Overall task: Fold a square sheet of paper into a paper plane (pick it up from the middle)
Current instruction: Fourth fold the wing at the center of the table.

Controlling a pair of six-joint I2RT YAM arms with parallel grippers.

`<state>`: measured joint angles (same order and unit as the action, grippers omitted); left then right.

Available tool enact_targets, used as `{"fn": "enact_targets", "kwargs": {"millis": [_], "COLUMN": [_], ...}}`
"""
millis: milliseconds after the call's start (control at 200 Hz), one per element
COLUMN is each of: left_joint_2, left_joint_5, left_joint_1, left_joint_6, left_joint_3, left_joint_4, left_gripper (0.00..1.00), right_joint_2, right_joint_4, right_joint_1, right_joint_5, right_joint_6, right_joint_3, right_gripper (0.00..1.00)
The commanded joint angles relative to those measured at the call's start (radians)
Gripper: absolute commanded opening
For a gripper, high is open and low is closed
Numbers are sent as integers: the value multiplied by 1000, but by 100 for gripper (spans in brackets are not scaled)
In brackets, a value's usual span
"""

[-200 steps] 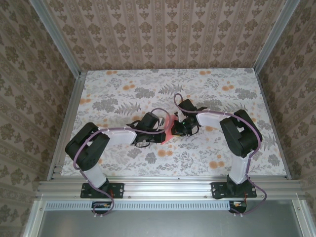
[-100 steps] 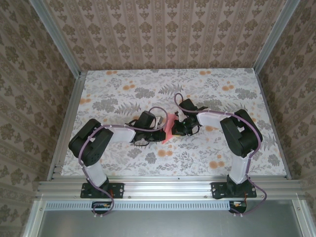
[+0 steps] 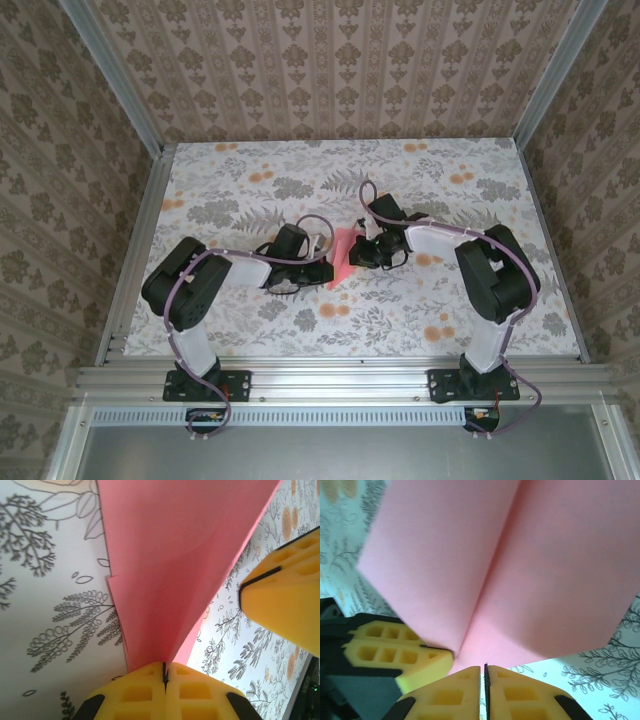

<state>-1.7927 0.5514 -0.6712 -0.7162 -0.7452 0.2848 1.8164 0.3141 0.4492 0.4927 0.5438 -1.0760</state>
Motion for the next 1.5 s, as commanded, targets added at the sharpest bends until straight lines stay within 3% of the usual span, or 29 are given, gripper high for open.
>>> {"fn": "enact_targets", "kwargs": {"millis": [0, 405, 745, 1035, 1190, 1495], "left_joint_2": [-23, -64, -77, -45, -37, -39], "left_joint_5": [26, 85, 120, 99, 62, 18], "left_joint_1": [11, 53, 62, 61, 46, 19], "left_joint_6": [-44, -114, -126, -89, -45, -1], "left_joint_3": [20, 25, 26, 28, 14, -9], "left_joint_4": [4, 65, 81, 38, -36, -115], "left_gripper": [0, 0, 0, 22, 28, 15], "right_joint_2": [-48, 59, 135, 154, 151, 149], "right_joint_4": [-85, -323, -324, -317, -323, -320], "right_joint_1": [-3, -3, -6, -12, -15, -17], "right_joint_5": [69, 189, 138, 87, 77, 74], "right_joint_6": [53, 221, 231, 241, 252, 257], "right_joint_3": [19, 15, -25, -23, -22, -24], "right_gripper": [10, 6, 6, 5, 5, 5]}}
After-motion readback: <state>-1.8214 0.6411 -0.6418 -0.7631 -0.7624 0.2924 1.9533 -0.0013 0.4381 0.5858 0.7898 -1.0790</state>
